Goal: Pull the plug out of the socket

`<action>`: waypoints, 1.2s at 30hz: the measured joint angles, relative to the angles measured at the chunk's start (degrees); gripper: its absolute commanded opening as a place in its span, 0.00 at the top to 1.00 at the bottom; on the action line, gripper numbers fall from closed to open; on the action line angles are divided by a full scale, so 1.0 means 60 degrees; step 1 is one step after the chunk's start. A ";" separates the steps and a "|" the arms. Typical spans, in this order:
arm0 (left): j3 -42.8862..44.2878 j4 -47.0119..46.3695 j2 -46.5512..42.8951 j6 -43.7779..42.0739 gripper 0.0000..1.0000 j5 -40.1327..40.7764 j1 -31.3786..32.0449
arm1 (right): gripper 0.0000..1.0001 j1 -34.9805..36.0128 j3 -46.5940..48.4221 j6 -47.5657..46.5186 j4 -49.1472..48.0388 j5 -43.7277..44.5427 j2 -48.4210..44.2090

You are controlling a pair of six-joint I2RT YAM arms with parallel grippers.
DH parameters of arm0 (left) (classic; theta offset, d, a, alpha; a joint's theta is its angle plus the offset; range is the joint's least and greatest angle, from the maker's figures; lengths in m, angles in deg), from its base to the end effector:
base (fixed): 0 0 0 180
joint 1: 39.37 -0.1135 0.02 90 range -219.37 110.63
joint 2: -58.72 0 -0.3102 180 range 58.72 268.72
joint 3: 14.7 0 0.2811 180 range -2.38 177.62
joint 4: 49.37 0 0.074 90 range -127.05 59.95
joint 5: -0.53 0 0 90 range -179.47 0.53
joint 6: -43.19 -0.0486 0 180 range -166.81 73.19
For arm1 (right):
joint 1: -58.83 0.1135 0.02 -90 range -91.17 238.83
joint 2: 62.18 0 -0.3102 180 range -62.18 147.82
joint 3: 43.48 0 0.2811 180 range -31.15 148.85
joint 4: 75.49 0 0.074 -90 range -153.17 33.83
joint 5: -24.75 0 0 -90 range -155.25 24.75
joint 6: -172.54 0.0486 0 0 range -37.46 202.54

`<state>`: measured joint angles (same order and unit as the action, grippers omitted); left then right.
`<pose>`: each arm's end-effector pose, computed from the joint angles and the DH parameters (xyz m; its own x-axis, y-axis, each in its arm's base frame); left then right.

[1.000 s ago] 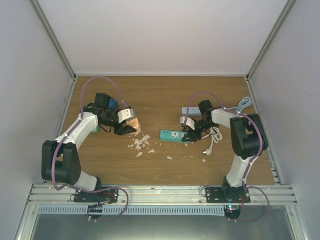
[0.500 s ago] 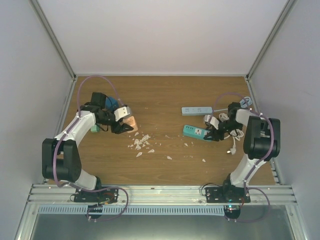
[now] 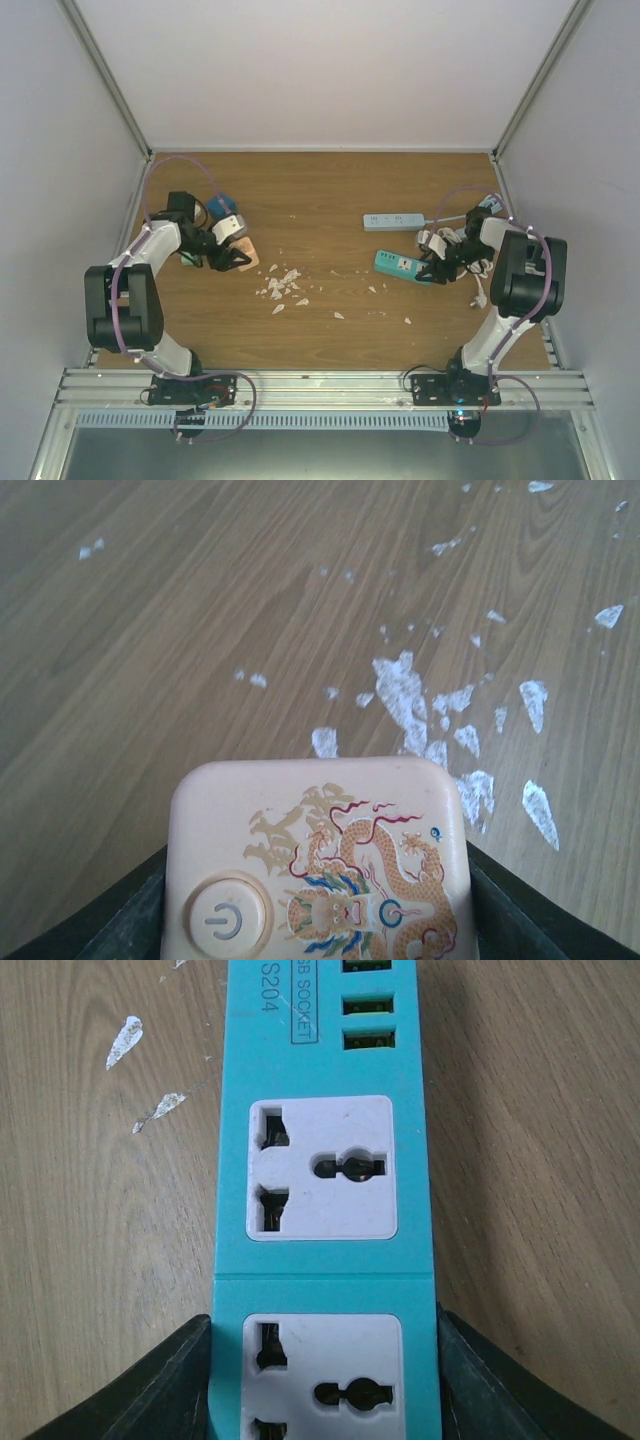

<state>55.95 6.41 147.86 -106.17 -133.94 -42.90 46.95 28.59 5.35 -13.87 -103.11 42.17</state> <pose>0.3129 -0.0148 0.2299 -0.3643 0.5927 -0.7183 0.9008 0.4200 -0.1104 0.3260 -0.0381 0.1518 -0.4148 -0.6995 -0.5820 -0.9069 0.3697 0.2021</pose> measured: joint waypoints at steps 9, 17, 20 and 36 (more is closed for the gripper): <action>0.0087 0.0583 0.0823 -0.0131 0.69 0.0025 -0.1056 | 0.17 0.0015 0.0026 0.0506 -0.0033 0.0692 -0.0018; 0.0776 0.0998 0.2186 -0.0171 0.67 -0.0189 -0.1246 | 0.10 0.0087 0.0401 0.0852 0.0044 0.0729 -0.0233; 0.1297 0.1100 0.2707 -0.0062 0.67 -0.0350 -0.1392 | 0.08 0.0222 0.0583 0.1020 0.0036 0.0721 -0.0386; 0.2889 0.1504 0.4065 0.0554 0.14 -0.0645 -0.2259 | 0.00 0.1344 0.1453 0.2204 -0.0157 -0.0036 -0.0874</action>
<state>73.28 15.44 172.25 -102.84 -137.80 -56.45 55.01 37.31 18.57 -14.81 -103.33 36.93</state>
